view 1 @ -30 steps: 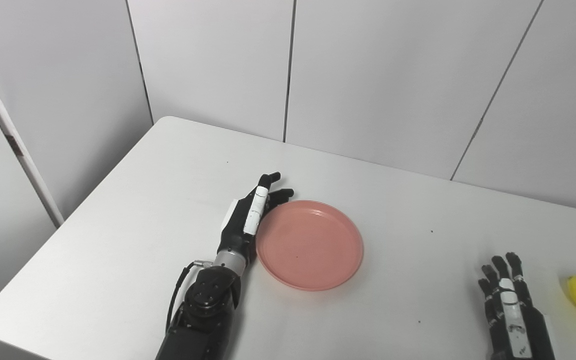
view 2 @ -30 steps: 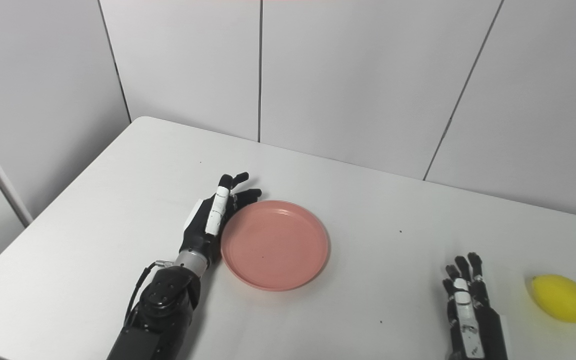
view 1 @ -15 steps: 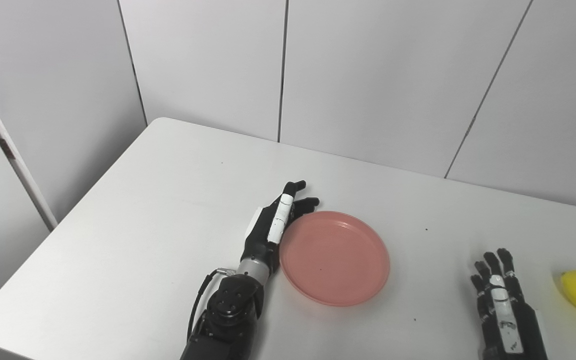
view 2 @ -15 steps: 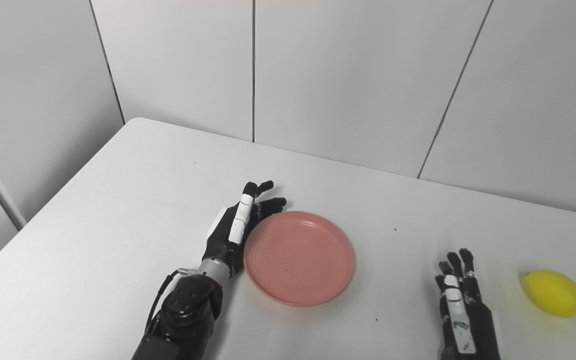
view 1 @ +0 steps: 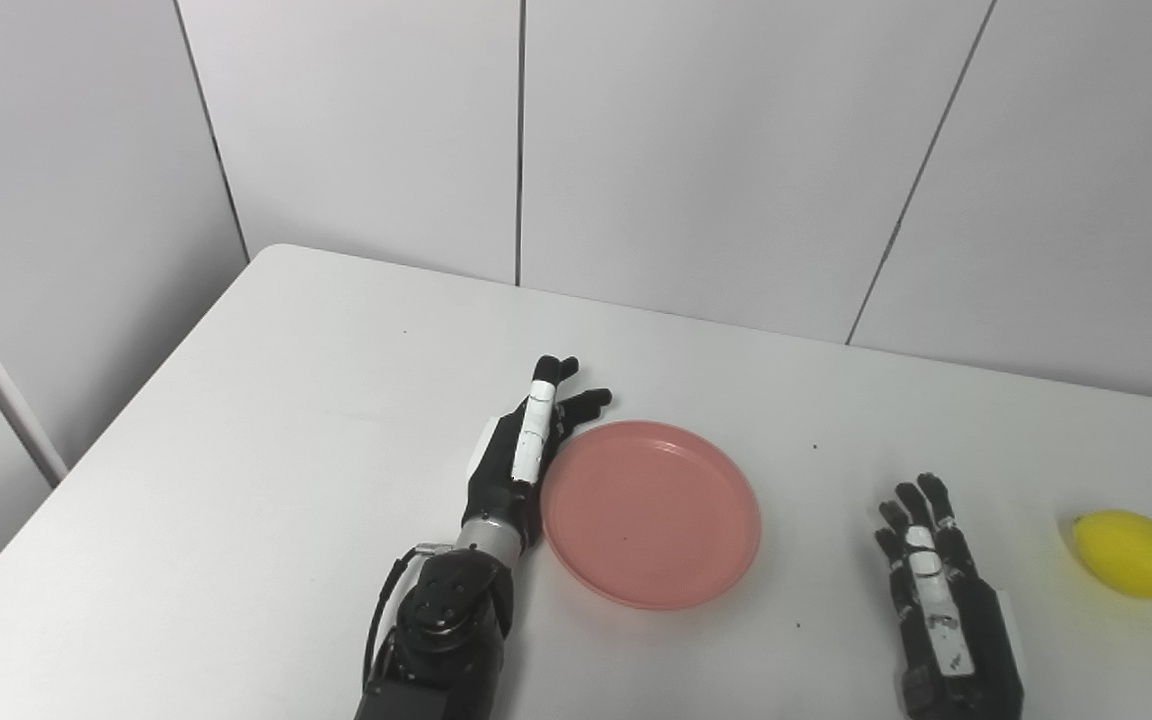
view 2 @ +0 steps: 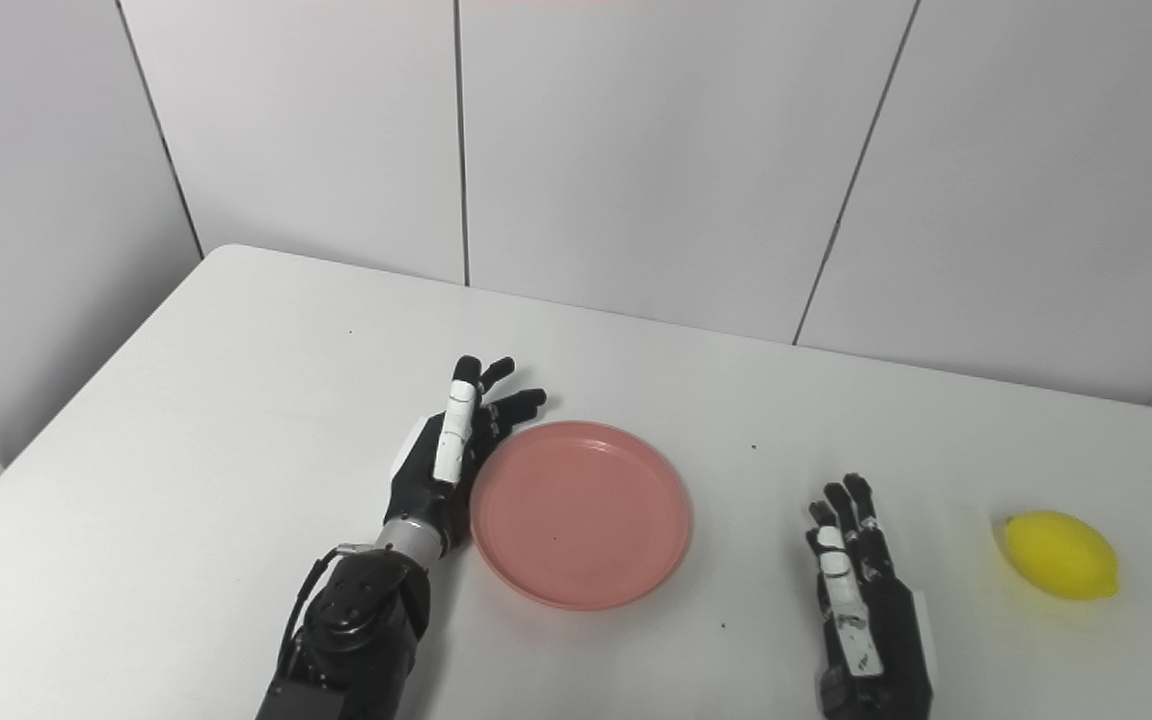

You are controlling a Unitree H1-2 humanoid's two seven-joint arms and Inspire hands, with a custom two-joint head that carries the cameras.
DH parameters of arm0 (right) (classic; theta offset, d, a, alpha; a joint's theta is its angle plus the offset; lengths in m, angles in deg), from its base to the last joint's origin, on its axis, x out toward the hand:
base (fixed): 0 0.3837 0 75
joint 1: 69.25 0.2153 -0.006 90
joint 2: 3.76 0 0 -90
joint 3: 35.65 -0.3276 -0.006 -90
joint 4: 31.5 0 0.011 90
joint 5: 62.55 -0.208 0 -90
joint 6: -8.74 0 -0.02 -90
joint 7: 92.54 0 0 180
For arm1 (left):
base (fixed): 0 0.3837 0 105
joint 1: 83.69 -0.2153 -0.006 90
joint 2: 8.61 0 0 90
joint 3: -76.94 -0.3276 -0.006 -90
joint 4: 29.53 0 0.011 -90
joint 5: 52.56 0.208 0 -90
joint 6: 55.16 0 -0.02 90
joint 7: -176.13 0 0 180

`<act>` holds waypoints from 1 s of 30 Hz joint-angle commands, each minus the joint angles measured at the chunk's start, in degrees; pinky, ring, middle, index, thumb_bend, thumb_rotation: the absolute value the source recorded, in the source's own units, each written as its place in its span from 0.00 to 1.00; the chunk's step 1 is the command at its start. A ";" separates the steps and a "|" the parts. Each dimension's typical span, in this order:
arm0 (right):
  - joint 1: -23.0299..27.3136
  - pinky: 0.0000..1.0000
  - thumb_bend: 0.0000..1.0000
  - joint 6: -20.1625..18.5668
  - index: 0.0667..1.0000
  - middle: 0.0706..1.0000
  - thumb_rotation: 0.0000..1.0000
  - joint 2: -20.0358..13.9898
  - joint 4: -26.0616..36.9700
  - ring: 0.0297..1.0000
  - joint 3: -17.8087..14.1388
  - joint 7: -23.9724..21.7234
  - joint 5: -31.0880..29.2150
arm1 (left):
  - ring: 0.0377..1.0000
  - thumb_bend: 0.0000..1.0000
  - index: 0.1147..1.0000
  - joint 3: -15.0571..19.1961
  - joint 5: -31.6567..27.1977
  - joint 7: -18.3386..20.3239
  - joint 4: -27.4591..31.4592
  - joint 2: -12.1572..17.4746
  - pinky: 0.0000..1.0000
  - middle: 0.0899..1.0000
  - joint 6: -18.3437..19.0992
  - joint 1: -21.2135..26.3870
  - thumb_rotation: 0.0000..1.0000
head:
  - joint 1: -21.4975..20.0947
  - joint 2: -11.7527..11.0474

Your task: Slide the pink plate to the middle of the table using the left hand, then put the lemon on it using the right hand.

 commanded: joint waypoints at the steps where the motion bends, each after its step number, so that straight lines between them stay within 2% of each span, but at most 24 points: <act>1: -1.45 0.97 0.73 -0.40 0.95 0.94 0.63 1.09 -1.49 0.93 0.70 0.32 0.24 | 0.83 0.86 0.87 -0.63 -0.17 0.03 -1.37 -1.74 0.99 0.73 2.10 1.41 1.00 | -0.09 0.03; 8: -1.13 0.96 0.74 0.41 0.94 0.92 0.63 2.09 -2.24 0.92 1.33 0.80 1.28 | 0.81 0.86 0.86 -0.92 0.88 -0.63 -3.23 -2.05 0.96 0.72 0.87 1.94 1.00 | -3.30 0.38; 14: -0.93 0.96 0.76 0.10 0.94 0.93 0.63 2.39 -2.40 0.93 1.90 1.32 2.01 | 0.81 0.85 0.86 -1.25 1.51 -1.15 -4.58 -2.68 0.96 0.72 -0.62 2.39 1.00 | -3.80 0.33; 20: -0.81 0.97 0.74 0.12 0.94 0.93 0.64 2.52 -2.62 0.93 2.01 1.54 1.92 | 0.87 0.83 0.89 -1.51 2.40 -2.00 -5.26 -3.61 1.00 0.83 -1.80 2.44 1.00 | -4.05 0.32; 30: -0.67 0.95 0.75 0.38 0.93 0.91 0.64 2.91 -3.42 0.92 2.30 2.50 3.18 | 0.86 0.82 0.93 -1.11 2.30 -1.29 -5.97 -2.77 1.00 0.83 -2.86 1.90 1.00 | -8.15 0.49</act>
